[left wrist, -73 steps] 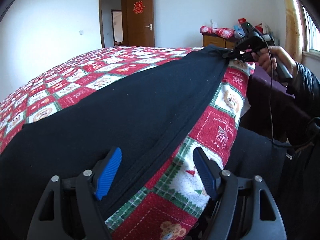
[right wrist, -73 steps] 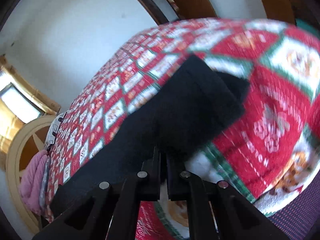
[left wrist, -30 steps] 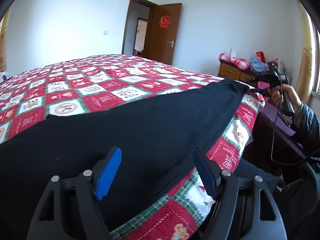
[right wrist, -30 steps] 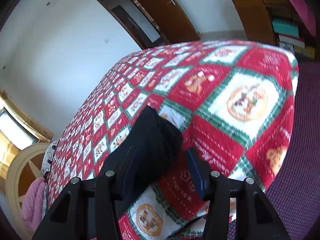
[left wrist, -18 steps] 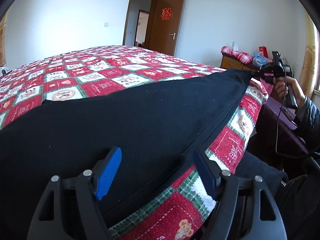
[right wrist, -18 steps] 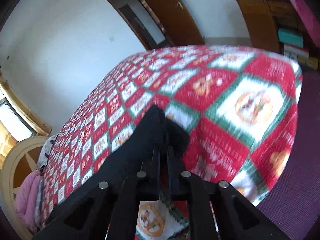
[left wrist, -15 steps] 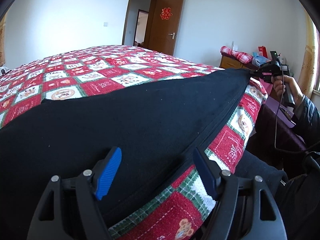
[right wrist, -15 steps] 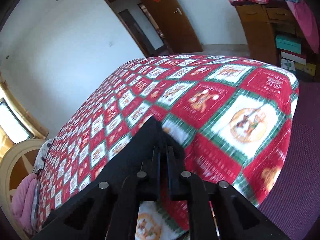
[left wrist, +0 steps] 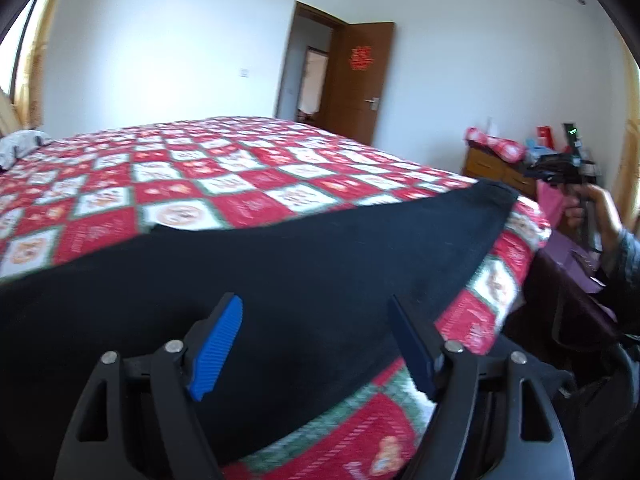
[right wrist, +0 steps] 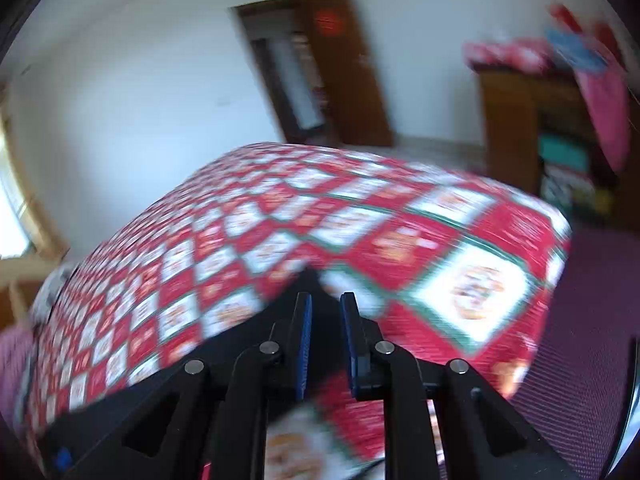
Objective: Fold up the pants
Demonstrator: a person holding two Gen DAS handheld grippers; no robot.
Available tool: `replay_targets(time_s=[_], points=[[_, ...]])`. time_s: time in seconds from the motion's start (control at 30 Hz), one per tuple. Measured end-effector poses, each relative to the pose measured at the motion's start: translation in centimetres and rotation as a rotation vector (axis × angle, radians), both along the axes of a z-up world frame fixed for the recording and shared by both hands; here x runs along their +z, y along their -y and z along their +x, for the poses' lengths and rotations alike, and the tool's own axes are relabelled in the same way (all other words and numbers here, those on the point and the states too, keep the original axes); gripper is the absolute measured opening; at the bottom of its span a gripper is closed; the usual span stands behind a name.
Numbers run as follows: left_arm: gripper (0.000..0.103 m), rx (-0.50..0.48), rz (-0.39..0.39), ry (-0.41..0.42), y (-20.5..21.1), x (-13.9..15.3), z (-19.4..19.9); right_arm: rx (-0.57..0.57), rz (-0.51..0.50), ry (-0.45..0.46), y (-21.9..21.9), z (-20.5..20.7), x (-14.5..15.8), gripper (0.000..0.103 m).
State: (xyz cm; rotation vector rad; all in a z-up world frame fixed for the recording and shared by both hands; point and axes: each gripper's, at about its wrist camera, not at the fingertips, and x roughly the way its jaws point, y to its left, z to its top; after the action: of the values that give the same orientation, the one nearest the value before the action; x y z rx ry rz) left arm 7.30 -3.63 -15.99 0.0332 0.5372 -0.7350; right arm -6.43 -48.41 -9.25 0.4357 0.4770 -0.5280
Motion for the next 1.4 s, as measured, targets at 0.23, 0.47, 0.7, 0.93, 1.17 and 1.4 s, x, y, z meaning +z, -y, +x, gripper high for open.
replay_targets(time_s=[0.23,0.47,0.7,0.93,1.17,1.4], points=[[0.086,0.13,0.115,-0.025,-0.4,-0.9,1.2,0.41,-0.113,-0.138,-11.5,7.4,-2.3,0.036],[0.087,0.175,0.115,-0.084,-1.1,-2.0,2.1,0.494,-0.104,-0.377,-14.7,10.3,-9.1,0.036],[0.091,0.183,0.161,-0.075,-0.5,-2.2,1.7,0.494,-0.17,-0.412,-16.6,9.6,-8.3,0.036],[0.093,0.184,0.173,-0.083,-0.4,-2.2,1.6,0.616,-0.234,-0.406,-22.5,11.2,-9.4,0.036],[0.097,0.178,0.187,-0.071,0.0,-2.5,1.5,0.654,-0.294,-0.476,-24.1,11.4,-11.6,0.037],[0.098,0.194,0.158,-0.087,-0.7,-1.9,1.5,0.668,-0.244,-0.428,-23.2,10.7,-10.7,0.038]])
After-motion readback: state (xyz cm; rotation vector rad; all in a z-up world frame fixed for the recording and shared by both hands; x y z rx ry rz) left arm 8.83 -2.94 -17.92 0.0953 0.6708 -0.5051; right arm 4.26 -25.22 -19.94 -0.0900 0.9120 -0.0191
